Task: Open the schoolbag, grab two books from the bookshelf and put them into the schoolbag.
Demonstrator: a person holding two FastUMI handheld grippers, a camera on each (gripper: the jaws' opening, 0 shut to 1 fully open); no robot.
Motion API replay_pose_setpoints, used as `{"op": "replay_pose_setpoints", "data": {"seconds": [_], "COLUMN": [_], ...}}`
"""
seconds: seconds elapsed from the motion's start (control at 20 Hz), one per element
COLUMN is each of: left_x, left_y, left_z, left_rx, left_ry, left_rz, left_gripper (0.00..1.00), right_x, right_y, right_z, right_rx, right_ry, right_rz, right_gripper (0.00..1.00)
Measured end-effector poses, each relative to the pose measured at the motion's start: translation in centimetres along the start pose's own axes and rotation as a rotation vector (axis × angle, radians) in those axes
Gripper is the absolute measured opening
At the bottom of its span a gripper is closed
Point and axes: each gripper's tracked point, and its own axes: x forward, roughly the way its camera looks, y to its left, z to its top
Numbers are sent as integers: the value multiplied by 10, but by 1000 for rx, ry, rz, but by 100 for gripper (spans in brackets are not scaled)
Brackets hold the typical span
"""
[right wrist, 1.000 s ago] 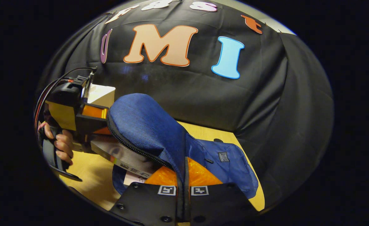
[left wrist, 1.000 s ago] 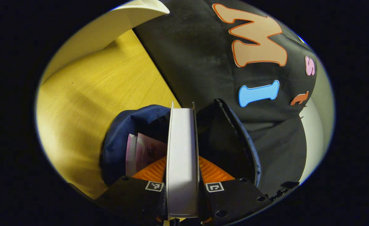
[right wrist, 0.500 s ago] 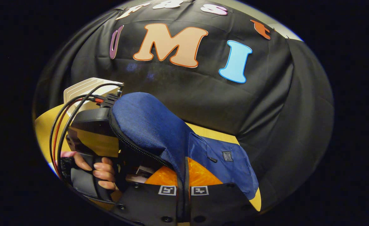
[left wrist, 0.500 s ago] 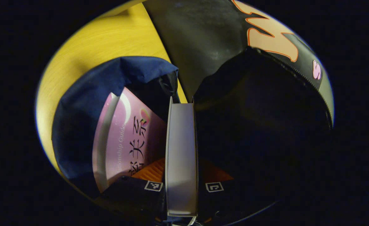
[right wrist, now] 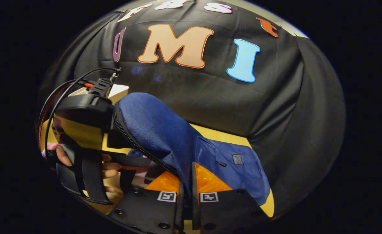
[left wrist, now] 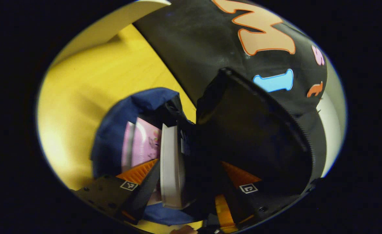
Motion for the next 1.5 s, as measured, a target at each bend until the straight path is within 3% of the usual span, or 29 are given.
{"op": "replay_pose_setpoints", "data": {"seconds": [0.05, 0.2, 0.4, 0.5, 0.65, 0.75, 0.8, 1.0, 1.1, 1.15, 1.2, 1.3, 1.35, 1.5], "left_x": [-12, -54, -102, -122, -158, -187, -202, -261, -286, -299, -312, -337, -350, -373], "left_y": [7, 44, 61, 71, 74, 71, 63, 20, 2, -5, -11, -22, -24, -30], "left_z": [4, 11, 32, 43, 59, 77, 88, 143, 173, 186, 196, 208, 213, 228], "left_rx": [46, 178, 202, 214, 262, 327, 361, 509, 611, 652, 689, 764, 805, 850], "left_ry": [2, -2, -36, -60, -90, -132, -159, -335, -438, -487, -535, -607, -640, -718], "left_rz": [31, 161, 229, 266, 331, 384, 403, 431, 458, 475, 489, 505, 515, 526], "left_gripper": [97, 97, 97, 93, 97, 97, 97, 96, 96, 95, 95, 95, 95, 91], "right_x": [-3, -10, -30, -41, -62, -78, -85, -107, -115, -117, -121, -126, -128, -134], "right_y": [2, 18, 33, 36, 39, 39, 37, 38, 42, 46, 51, 60, 66, 82], "right_z": [-1, -8, -20, -25, -24, -15, -6, 57, 97, 112, 129, 154, 166, 191], "right_rx": [22, 77, 92, 101, 131, 153, 161, 188, 205, 218, 231, 249, 255, 258], "right_ry": [7, 27, 49, 70, 85, 81, 68, -57, -142, -178, -217, -286, -309, -356], "right_rz": [14, 81, 124, 128, 124, 116, 106, 78, 77, 84, 89, 89, 89, 94], "right_gripper": [13, 44, 77, 77, 99, 91, 99, 91, 91, 99, 99, 92, 98, 92]}}
